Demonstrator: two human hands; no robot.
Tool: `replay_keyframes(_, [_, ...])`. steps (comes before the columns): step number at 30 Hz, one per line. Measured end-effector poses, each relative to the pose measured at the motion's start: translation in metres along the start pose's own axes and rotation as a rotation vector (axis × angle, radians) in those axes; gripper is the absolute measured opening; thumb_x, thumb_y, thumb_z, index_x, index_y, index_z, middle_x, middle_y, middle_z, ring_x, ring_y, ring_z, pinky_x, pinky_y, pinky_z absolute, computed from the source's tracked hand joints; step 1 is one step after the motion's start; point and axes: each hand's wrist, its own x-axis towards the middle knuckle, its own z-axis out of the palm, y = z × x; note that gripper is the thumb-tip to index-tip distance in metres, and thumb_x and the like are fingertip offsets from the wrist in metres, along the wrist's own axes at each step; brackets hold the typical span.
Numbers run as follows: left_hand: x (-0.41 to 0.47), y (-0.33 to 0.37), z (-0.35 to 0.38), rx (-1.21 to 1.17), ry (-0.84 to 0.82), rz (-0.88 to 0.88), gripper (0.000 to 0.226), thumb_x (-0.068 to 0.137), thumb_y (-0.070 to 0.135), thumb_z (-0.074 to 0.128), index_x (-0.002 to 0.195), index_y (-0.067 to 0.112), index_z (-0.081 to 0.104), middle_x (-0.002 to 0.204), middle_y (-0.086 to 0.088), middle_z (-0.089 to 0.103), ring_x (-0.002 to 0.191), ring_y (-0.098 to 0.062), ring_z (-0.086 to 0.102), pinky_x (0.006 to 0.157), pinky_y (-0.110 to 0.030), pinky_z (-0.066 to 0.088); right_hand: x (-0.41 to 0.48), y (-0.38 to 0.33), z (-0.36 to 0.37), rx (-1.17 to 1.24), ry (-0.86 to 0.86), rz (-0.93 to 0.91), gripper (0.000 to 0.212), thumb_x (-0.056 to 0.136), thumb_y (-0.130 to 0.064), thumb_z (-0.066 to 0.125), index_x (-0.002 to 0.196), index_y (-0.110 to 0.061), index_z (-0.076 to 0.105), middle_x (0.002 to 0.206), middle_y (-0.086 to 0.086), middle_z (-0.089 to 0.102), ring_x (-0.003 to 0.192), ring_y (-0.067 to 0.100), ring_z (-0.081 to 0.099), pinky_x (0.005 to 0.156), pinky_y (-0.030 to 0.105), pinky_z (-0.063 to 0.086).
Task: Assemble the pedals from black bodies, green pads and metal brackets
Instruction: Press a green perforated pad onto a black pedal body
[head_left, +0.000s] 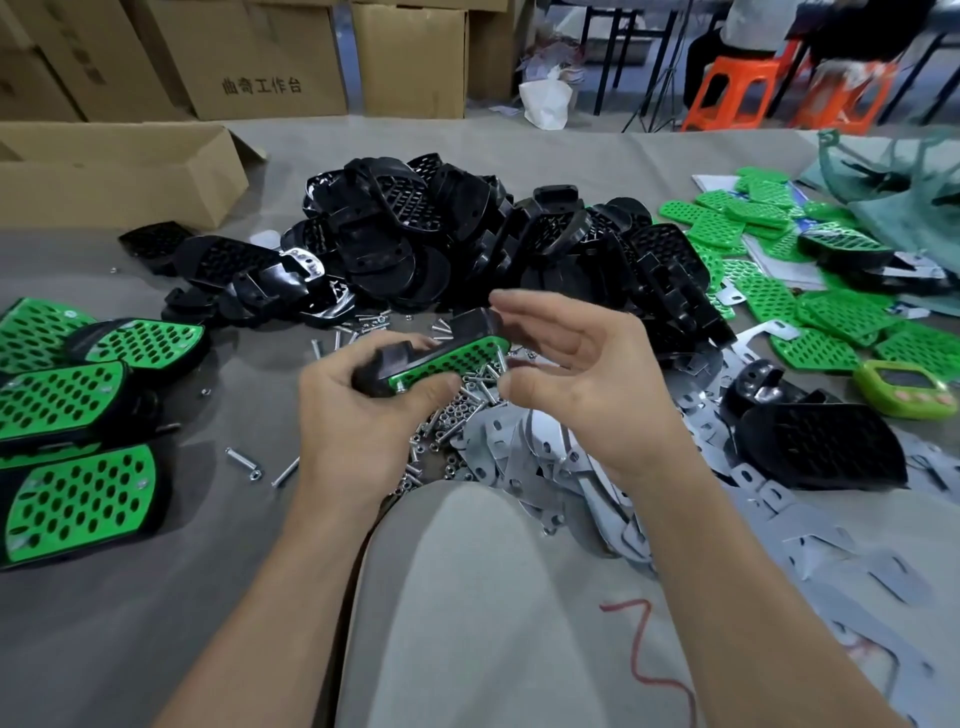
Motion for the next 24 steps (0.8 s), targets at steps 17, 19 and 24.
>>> replay_keyframes(17, [-0.005, 0.008, 0.007, 0.175, -0.024, -0.026, 0.044, 0.075, 0.032, 0.077, 0.117, 0.044, 0.075, 0.113, 0.022, 0.075, 0.109, -0.002, 0.07, 0.098, -0.036, 0.057, -0.001, 0.002, 0.014, -0.256, -0.095, 0.048, 0.032, 0.08, -0.029, 0.078, 0.086, -0.059, 0.07, 0.095, -0.024, 0.076, 0.1, -0.004, 0.07, 0.092, 0.036, 0.059])
replay_keyframes(19, [-0.007, 0.009, 0.008, 0.164, 0.008, 0.008, 0.041, 0.075, 0.031, 0.077, 0.112, 0.049, 0.075, 0.108, 0.023, 0.076, 0.103, -0.002, 0.072, 0.093, -0.035, 0.058, -0.002, 0.0, 0.017, -0.279, -0.076, 0.023, 0.029, 0.079, -0.029, 0.079, 0.091, -0.054, 0.072, 0.095, -0.024, 0.075, 0.101, -0.005, 0.069, 0.09, 0.035, 0.059])
replay_keyframes(24, [-0.007, 0.012, 0.006, 0.091, 0.046, 0.06, 0.037, 0.074, 0.025, 0.082, 0.094, 0.056, 0.076, 0.091, 0.022, 0.078, 0.086, -0.001, 0.074, 0.077, -0.019, 0.057, -0.004, 0.002, 0.024, -0.189, -0.066, 0.02, 0.043, 0.086, -0.015, 0.078, 0.078, -0.058, 0.072, 0.081, -0.023, 0.076, 0.085, 0.001, 0.074, 0.074, 0.02, 0.06])
